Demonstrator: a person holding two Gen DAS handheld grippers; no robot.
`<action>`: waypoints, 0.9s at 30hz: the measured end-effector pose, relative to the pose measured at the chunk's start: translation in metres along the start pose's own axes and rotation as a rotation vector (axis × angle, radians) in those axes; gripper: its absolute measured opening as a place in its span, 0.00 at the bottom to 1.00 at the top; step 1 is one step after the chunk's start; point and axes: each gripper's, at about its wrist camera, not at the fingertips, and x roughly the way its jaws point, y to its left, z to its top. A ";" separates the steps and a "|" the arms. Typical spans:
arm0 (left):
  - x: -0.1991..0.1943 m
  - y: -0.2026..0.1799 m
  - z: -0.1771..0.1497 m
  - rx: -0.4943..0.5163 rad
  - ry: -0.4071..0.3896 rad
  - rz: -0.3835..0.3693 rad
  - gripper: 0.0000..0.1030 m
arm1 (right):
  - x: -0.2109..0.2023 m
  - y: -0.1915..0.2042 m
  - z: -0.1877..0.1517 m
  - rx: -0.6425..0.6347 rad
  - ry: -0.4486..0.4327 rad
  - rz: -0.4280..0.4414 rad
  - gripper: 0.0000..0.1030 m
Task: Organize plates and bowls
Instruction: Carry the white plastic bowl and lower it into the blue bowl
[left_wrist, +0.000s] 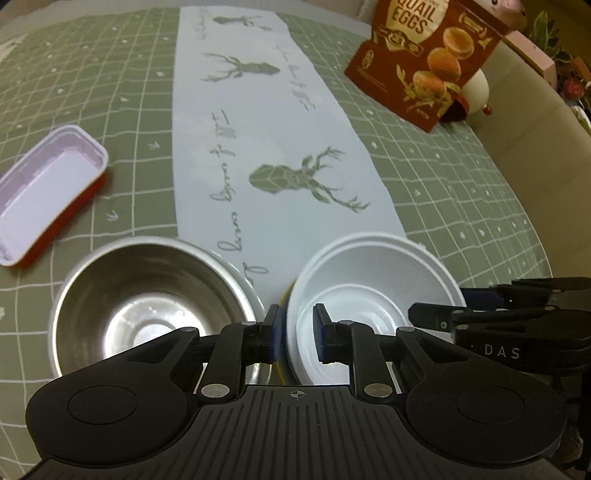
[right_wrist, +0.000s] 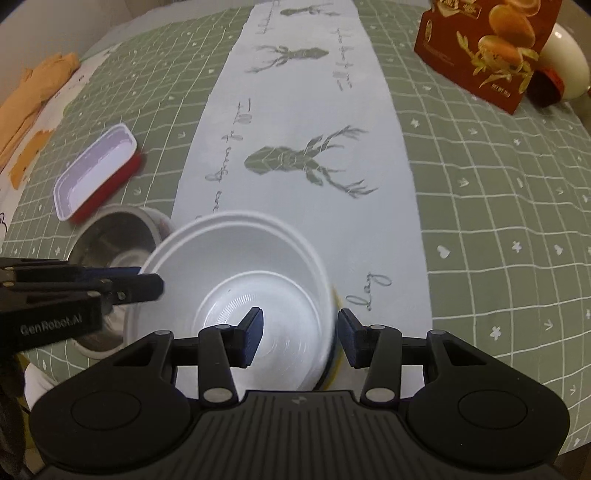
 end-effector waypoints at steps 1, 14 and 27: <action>-0.002 0.000 0.001 0.002 -0.006 -0.001 0.19 | -0.002 0.000 0.000 0.001 -0.007 -0.003 0.43; -0.009 -0.013 -0.002 0.019 -0.022 -0.099 0.19 | -0.005 -0.020 -0.003 0.057 -0.040 -0.005 0.43; 0.004 -0.006 -0.006 -0.026 -0.040 -0.049 0.19 | -0.006 -0.039 -0.008 0.114 -0.082 0.063 0.43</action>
